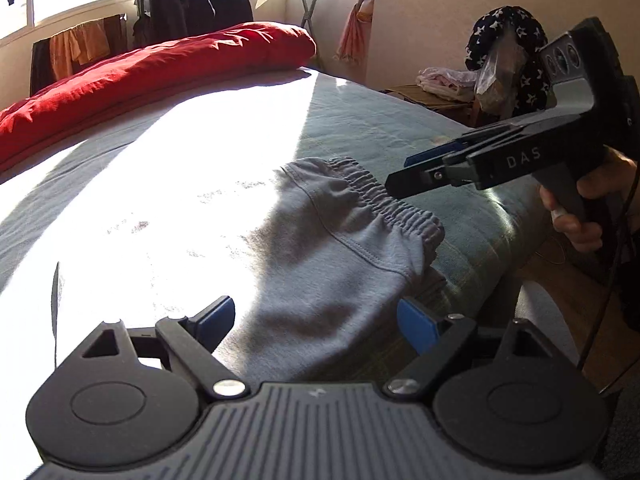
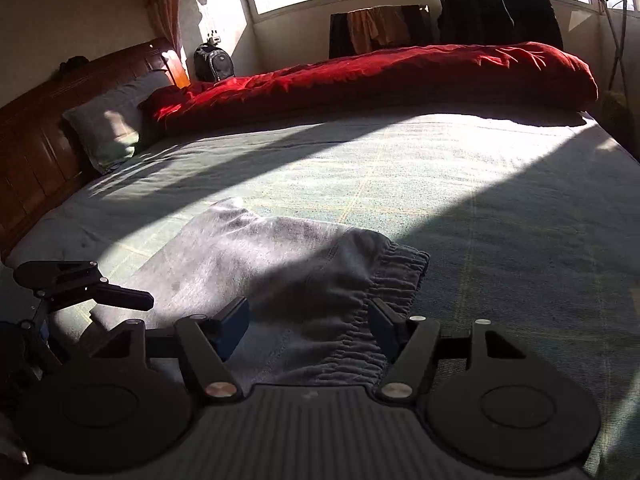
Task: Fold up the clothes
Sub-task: 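Move the open right gripper to the waistband end of the folded pants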
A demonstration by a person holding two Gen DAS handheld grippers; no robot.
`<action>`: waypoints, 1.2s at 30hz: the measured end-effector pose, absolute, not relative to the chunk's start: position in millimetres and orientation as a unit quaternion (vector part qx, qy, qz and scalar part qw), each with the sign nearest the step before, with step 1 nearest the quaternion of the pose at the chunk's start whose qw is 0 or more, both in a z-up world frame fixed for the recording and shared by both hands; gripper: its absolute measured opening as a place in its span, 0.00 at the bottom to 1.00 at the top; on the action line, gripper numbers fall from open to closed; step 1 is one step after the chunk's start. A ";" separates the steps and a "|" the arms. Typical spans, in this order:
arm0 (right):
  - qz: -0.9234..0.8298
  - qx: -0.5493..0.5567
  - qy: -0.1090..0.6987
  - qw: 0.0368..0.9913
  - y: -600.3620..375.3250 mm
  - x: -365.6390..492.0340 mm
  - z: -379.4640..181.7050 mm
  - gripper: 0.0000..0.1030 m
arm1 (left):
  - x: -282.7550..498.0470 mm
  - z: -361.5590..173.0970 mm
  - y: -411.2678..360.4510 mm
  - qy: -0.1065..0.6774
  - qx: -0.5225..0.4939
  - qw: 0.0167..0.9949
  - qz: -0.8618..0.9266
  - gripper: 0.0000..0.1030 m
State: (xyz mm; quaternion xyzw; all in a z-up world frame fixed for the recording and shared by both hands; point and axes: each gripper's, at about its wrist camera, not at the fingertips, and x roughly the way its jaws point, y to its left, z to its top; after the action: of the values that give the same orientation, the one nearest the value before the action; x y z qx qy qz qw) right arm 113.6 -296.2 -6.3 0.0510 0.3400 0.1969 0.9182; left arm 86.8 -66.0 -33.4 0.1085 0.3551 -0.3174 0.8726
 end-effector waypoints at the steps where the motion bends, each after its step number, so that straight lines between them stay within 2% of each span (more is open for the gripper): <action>1: 0.194 0.050 0.341 0.918 -293.2 112.5 -8.3 0.71 | 89.2 -36.6 -64.5 0.366 0.112 0.875 -0.297 0.86; 10: 0.181 0.068 0.363 0.912 -277.1 108.4 -28.1 0.74 | 74.4 -56.0 -60.9 0.380 0.106 0.876 -0.279 0.86; 18: 0.174 0.079 0.357 0.915 -276.7 97.9 -26.7 0.79 | 72.1 -41.8 -52.0 0.353 0.098 0.891 -0.268 0.86; 25: 0.165 0.085 0.363 0.913 -275.0 91.1 -37.8 0.83 | 78.4 -58.9 -47.7 0.384 0.077 0.882 -0.262 0.86; 36: 0.175 0.092 0.350 0.916 -273.7 81.6 -47.4 0.86 | 137.3 -12.3 -42.2 0.318 0.013 0.908 -0.272 0.87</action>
State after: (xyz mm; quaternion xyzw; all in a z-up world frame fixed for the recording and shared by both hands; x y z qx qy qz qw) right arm 81.6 -273.7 -47.4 0.0917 0.3500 0.1746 0.9158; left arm 137.3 -42.2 -12.3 0.0127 0.3185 -0.2720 0.9080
